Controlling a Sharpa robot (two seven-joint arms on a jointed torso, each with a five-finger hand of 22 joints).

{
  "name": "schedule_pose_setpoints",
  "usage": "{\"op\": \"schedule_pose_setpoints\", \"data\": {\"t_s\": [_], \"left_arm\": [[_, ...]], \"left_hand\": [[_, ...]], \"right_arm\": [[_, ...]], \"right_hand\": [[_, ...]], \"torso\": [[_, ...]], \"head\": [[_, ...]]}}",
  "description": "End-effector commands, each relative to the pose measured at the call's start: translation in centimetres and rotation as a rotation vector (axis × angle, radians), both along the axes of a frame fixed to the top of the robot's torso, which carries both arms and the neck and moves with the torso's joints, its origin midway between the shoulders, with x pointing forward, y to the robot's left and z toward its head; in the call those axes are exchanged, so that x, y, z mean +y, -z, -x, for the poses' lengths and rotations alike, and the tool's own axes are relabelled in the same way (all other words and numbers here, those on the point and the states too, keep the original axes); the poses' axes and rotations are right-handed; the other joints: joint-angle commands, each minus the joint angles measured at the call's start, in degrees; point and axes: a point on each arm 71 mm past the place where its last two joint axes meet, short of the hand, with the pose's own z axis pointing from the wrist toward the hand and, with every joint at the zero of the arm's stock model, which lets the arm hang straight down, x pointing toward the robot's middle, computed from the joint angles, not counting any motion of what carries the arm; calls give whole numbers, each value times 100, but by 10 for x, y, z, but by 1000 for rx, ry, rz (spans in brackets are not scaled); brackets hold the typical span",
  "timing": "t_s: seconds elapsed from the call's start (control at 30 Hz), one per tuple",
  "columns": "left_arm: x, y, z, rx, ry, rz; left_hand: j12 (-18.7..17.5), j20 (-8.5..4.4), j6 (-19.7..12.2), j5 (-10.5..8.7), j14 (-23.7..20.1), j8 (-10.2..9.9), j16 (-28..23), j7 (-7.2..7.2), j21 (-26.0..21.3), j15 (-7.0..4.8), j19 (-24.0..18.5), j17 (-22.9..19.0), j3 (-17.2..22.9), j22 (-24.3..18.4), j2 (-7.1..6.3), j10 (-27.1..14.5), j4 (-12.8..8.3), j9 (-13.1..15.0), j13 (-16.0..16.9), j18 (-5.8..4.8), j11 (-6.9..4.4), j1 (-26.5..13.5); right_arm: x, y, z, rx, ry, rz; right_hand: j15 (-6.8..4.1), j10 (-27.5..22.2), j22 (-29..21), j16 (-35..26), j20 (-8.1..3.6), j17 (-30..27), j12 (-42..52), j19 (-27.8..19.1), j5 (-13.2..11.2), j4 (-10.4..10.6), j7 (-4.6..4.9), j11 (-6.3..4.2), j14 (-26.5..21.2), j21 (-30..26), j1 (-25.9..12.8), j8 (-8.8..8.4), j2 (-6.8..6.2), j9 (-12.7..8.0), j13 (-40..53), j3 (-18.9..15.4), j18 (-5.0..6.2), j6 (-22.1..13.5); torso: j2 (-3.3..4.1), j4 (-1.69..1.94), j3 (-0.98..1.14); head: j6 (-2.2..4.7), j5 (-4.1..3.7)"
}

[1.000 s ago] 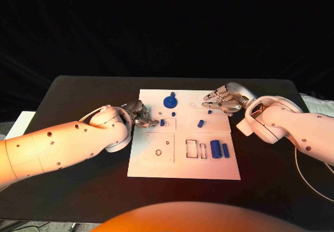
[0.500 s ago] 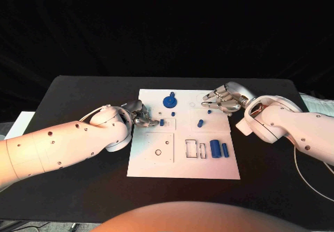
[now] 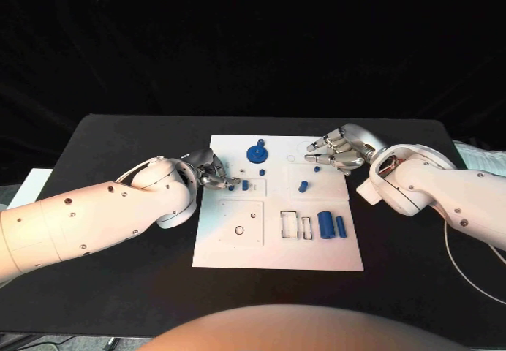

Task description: Assemble the parts on the task board

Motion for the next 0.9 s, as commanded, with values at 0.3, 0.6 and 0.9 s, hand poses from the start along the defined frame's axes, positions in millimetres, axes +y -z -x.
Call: {"op": "schedule_pose_setpoints", "data": {"t_s": [0.3,0.6,0.9], "left_arm": [[-2,-4,0,0,3,23],[0,-4,-1,2,-2,23],[2,-26,-12,-20,-19,222]], "left_hand": [[15,-35,19,22,593,34,17,30,33,-28,335,1510,-55,1106,15,42,12,-12,3,-69,-7,-96],[17,-36,19,22,593,37,17,30,26,-28,333,1510,-70,1103,17,42,11,-16,5,-67,-7,-120],[-847,4,-351,29,574,-91,-22,165,-752,33,72,1435,4,758,75,-564,-3,-115,-1001,94,102,-65]], "right_arm": [[2,2,1,1,-19,1],[2,2,1,2,-20,1],[2,3,1,2,-19,0]], "right_hand": [[7,-26,-8,-38,-8,286,31,-32,24,1,18,8,352,-21,-1,-8,69,2,-2,-45,67,-40],[7,-26,-8,-38,-8,286,31,-32,24,1,18,8,352,-21,-1,-8,69,2,-2,-45,67,-40],[7,-26,-8,-38,-8,286,31,-32,24,1,18,8,352,-21,-1,-8,69,2,-2,-45,67,-40]], "torso": [[0,0,0],[3,-2,-1],[-2,-9,3]], "head": [[-11,13],[-11,14],[16,1]]}}
